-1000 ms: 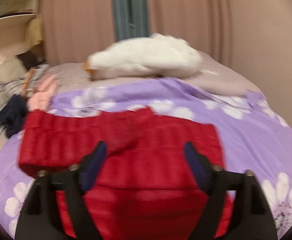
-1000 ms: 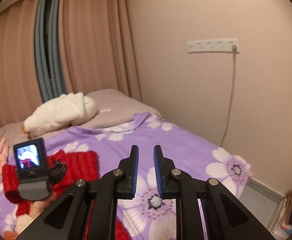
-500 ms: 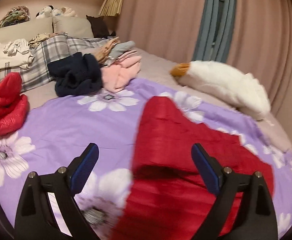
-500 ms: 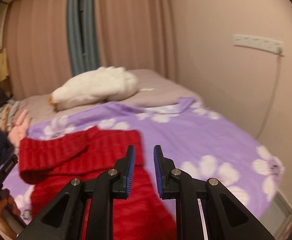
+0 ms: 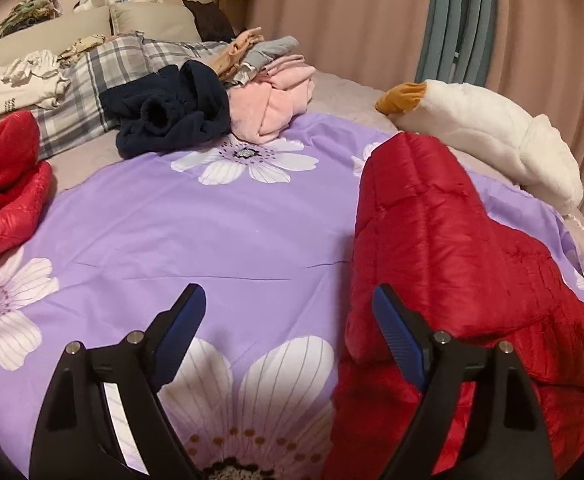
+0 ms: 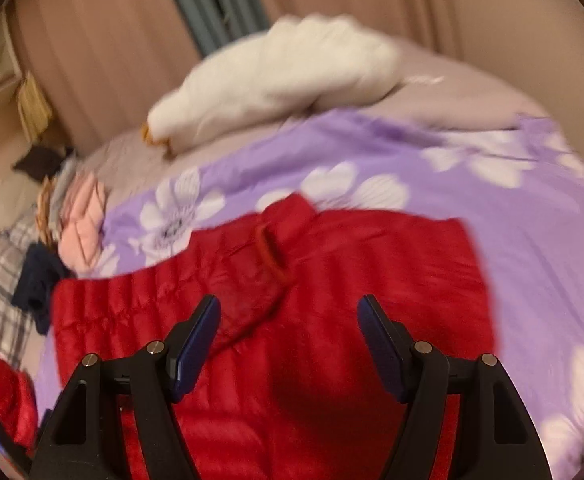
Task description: Fold large clothes
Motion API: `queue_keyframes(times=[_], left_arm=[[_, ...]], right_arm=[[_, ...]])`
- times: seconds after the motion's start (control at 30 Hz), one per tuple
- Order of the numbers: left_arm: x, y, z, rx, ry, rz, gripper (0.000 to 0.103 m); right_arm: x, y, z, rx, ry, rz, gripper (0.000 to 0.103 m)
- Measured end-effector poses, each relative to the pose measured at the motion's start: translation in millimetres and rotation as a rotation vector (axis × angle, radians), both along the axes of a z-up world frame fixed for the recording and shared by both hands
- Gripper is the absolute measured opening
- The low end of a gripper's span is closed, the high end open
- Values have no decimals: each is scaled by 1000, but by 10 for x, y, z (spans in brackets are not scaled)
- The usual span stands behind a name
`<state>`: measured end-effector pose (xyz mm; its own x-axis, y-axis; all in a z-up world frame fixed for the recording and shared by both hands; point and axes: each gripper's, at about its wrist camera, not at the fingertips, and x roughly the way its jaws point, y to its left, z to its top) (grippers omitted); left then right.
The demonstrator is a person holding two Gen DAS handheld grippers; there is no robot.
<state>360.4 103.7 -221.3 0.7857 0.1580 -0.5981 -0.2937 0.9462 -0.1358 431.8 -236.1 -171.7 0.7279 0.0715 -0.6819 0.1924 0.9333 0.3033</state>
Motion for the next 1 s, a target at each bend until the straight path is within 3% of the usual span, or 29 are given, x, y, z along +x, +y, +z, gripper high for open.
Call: queue_keyframes(times=[0.13, 0.17, 0.2, 0.27, 0.3, 0.43, 0.57, 0.67, 0.73, 0.8, 0.87, 0.93, 0.97, 1.0], left_arm=[[43, 40, -89, -52, 18, -17, 83], [45, 40, -100, -49, 20, -17, 83], [54, 38, -106, -44, 25, -15, 83], [61, 12, -105, -41, 25, -27, 83], [64, -7, -101, -40, 25, -36, 82], [44, -155, -56, -46, 22, -85, 81], [21, -390, -2, -18, 17, -119, 81], [151, -535, -109, -8, 94, -121, 78], [184, -630, -147, 26, 166, -135, 57], [62, -673, -35, 64, 114, -134, 57], [-89, -726, 179, 121, -15, -108, 57], [-95, -779, 297, 141, -59, -104, 59], [-26, -825, 295, 130, -45, -128, 59], [36, -859, 248, 121, -24, -137, 59]], right_arm=[[528, 244, -384, 28, 85, 62, 71], [653, 295, -512, 51, 126, 69, 66], [723, 317, -590, 52, 147, 56, 46], [754, 350, -643, 13, 152, 12, 18], [715, 348, -613, 17, 135, 8, 13], [336, 260, -204, -51, -4, -29, 8], [-145, -109, 292, -98, -139, -91, 8], [-455, -434, 357, -174, -117, -190, 8], [-502, -566, 203, -224, -41, -213, 10], [-566, -630, -34, -305, 84, -235, 23], [-753, -692, -137, -306, 106, -247, 26], [-968, -703, -101, -277, 64, -291, 51], [-1030, -703, -65, -289, 49, -316, 80], [-1059, -654, -37, -313, 28, -338, 95]])
